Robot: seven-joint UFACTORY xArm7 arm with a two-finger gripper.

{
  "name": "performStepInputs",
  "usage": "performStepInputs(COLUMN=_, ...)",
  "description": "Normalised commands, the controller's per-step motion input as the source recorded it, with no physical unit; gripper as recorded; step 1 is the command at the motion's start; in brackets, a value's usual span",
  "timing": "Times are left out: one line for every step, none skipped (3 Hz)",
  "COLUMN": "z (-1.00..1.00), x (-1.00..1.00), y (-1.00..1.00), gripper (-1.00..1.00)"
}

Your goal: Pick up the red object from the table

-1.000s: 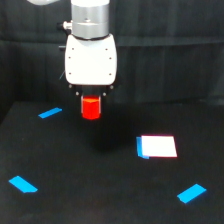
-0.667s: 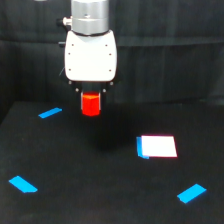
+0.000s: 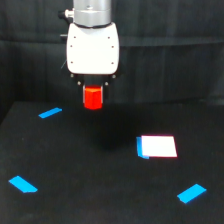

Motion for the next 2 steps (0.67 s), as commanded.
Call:
performStepInputs(z=0.51, x=0.12, y=0.03, gripper=-1.00)
performStepInputs(z=0.38, x=0.09, y=0.01, gripper=-1.00)
